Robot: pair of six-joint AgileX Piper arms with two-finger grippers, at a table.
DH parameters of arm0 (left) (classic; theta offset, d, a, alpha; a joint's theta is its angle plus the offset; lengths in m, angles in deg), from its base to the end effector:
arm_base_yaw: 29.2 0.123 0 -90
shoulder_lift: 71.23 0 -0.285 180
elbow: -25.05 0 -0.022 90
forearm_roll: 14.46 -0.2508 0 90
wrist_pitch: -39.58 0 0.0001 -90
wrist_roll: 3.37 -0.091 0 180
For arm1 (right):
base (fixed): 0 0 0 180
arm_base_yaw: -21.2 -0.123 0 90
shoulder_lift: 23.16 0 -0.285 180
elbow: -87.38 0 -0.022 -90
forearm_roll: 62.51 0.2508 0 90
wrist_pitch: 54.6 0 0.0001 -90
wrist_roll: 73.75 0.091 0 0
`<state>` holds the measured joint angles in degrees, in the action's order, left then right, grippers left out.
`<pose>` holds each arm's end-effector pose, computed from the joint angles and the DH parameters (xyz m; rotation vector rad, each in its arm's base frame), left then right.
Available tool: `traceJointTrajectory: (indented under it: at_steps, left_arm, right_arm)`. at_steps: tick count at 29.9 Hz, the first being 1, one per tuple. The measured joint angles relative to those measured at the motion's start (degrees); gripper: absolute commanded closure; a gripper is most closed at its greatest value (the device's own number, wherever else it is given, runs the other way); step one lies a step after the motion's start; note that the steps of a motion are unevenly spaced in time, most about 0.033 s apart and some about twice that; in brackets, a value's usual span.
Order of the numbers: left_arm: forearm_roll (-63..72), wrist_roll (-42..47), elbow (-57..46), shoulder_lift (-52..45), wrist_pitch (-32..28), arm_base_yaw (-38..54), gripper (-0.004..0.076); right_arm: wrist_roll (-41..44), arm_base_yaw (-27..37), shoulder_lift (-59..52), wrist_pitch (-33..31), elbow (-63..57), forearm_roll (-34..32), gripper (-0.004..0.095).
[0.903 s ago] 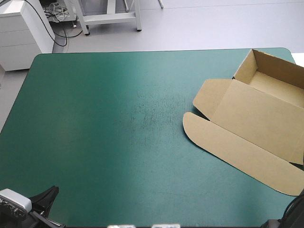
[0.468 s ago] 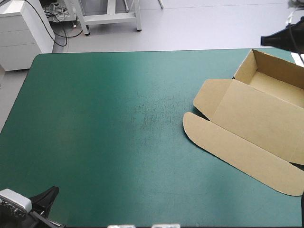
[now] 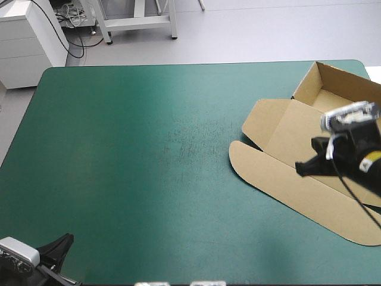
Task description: Fold the box
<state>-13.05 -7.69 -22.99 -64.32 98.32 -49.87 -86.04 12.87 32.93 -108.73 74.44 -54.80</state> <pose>-0.0072 0.0007 0.2827 0.4316 1.9430 -0.2138 0.1403 0.0305 0.4206 -0.3627 2.1130 0.1227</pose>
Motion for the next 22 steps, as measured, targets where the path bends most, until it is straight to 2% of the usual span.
traceJointTrajectory:
  at_steps: [5,10,17,22]
  left_arm:
    - [0.12,0.00,0.00,0.00,-0.13,0.00,0.0731]
    - [0.29,0.00,0.00,0.00,-0.18,-0.06,0.0731]
    - [0.40,0.00,0.00,0.00,-0.20,-0.10,0.0731]
    - [0.45,0.00,0.00,0.00,-0.20,-0.10,0.0731]
  right_arm:
    - [1.02,0.00,-14.82,8.35,-18.69,0.05,0.0924]
    - [1.53,0.00,-27.85,11.56,-31.31,0.05,0.0924]
    - [1.65,0.00,-39.22,12.64,-39.24,0.05,0.0924]
    - [1.68,0.00,-42.42,13.46,-40.55,0.05,0.0924]
